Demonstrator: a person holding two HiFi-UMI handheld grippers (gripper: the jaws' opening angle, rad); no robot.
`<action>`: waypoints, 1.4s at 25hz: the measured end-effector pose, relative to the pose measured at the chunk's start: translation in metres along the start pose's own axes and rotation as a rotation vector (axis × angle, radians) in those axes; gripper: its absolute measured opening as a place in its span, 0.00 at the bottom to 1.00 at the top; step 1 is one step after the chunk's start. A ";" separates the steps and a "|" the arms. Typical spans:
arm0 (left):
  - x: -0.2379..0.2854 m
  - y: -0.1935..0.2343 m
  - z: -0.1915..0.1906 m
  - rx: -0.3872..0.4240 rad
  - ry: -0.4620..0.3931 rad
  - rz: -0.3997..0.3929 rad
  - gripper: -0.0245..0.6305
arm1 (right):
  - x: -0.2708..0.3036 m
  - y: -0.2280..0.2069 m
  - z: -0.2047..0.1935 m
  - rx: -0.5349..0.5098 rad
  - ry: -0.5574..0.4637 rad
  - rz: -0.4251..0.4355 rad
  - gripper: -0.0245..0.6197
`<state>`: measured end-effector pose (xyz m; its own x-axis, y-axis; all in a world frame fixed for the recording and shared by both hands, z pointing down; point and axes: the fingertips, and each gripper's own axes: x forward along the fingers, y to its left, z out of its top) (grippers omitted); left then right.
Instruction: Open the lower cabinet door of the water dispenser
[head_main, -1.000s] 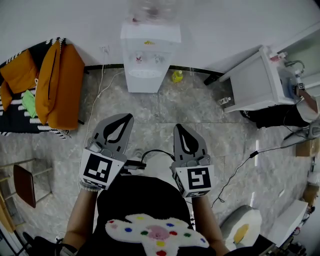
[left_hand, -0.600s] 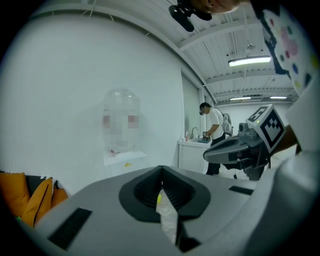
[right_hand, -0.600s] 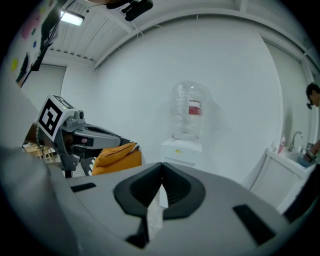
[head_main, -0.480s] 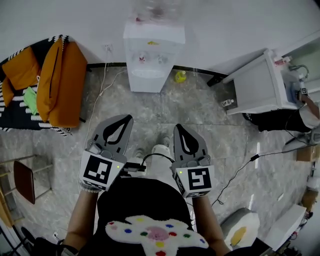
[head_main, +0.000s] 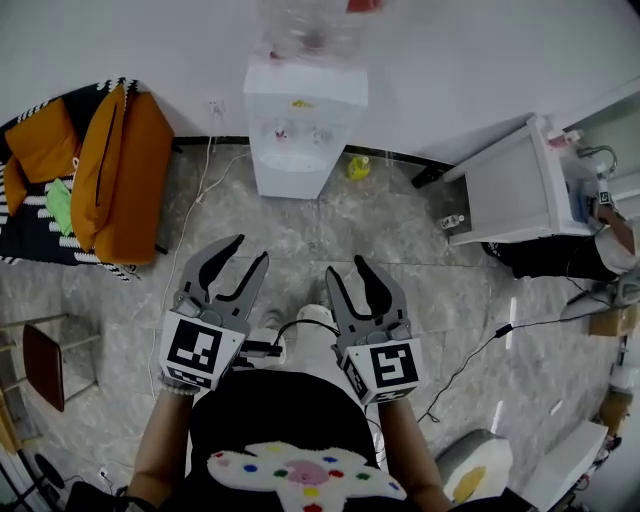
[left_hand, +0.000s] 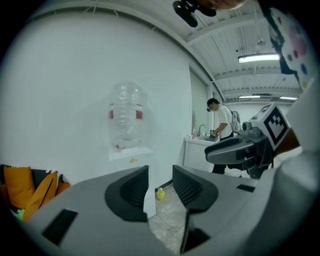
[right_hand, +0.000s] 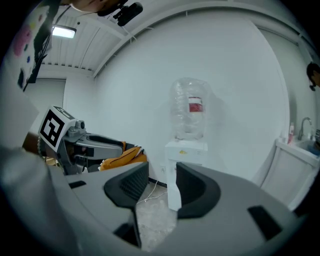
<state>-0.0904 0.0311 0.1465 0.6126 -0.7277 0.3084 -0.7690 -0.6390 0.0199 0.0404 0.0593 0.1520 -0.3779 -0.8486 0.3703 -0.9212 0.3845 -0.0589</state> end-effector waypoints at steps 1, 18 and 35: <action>0.002 0.001 0.001 -0.002 -0.002 0.004 0.26 | 0.002 -0.002 -0.001 0.007 0.000 0.002 0.31; 0.054 0.006 -0.006 -0.038 0.038 0.012 0.26 | 0.033 -0.049 -0.020 -0.001 0.061 0.017 0.30; 0.141 0.008 -0.056 -0.041 0.077 0.015 0.26 | 0.119 -0.116 -0.077 -0.065 0.157 0.084 0.29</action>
<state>-0.0205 -0.0624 0.2433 0.5867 -0.7147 0.3808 -0.7855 -0.6165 0.0531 0.1092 -0.0586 0.2742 -0.4298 -0.7472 0.5069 -0.8771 0.4788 -0.0379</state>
